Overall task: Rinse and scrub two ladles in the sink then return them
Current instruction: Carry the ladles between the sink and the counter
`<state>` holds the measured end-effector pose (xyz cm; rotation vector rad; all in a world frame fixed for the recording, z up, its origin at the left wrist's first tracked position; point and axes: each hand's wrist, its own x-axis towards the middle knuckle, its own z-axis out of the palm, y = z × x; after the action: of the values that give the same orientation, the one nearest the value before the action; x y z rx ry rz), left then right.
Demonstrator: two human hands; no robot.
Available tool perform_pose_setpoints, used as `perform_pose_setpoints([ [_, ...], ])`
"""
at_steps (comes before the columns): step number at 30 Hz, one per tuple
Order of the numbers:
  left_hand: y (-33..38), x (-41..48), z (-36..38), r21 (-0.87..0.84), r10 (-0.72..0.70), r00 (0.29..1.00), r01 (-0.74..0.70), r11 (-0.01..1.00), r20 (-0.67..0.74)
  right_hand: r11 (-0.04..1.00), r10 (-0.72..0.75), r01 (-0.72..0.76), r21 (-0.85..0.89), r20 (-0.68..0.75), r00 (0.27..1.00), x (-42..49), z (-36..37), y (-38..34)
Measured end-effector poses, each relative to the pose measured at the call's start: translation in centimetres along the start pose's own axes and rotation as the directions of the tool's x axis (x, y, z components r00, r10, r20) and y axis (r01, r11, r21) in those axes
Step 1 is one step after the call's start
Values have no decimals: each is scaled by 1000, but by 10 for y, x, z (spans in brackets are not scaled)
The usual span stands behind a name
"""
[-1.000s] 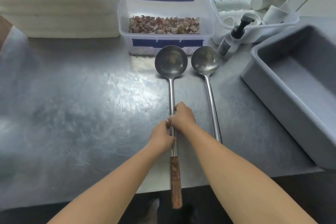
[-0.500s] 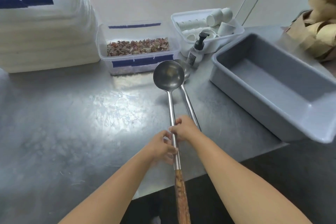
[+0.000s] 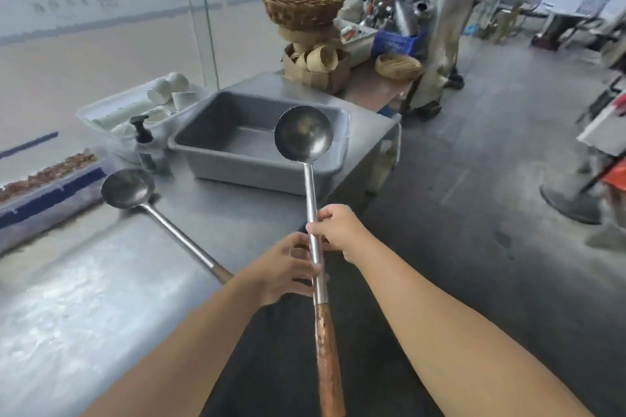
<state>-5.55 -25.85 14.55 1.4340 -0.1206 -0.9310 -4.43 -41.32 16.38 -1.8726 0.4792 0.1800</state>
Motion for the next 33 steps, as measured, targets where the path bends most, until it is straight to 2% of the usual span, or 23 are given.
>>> perform_pose_setpoints([
  [4, -2, 24, 109, 105, -16, 978, -6, 994, 207, 990, 53, -27, 138, -189, 980, -62, -108, 55],
  [7, -9, 38, 202, 177, -40, 931, -26, 984, 362, 963, 138, -41, 268, -351, 926, -115, -183, 105],
  [11, -27, 44, 323, 289, -134, 812, -44, 956, 569, 922, 250, -40, 384, -513, 821, -198, -271, 166],
  [15, -47, 45, 425, 397, -230, 674, -102, 912, 702, 842, 381, 21, 540, -620, 686, -272, -332, 226],
  [19, -69, 48, 517, 512, -360, 541, -158, 844, 760, 757, 511, 115, 643, -693, 509, -336, -376, 283],
  [25, -109, 65, 639, 585, -500, 364, -178, 791, 786, 718, 612, 177, 673, -732, 298, -405, -439, 353],
  [28, -125, 69, 689, 607, -555, 269, -180, 774, 787, 699, 657, 196, 688, -726, 204, -430, -460, 378],
  [33, -151, 52, 778, 637, -634, 99, -235, 734, 767, 666, 722, 276, 693, -692, -8, -487, -493, 416],
])
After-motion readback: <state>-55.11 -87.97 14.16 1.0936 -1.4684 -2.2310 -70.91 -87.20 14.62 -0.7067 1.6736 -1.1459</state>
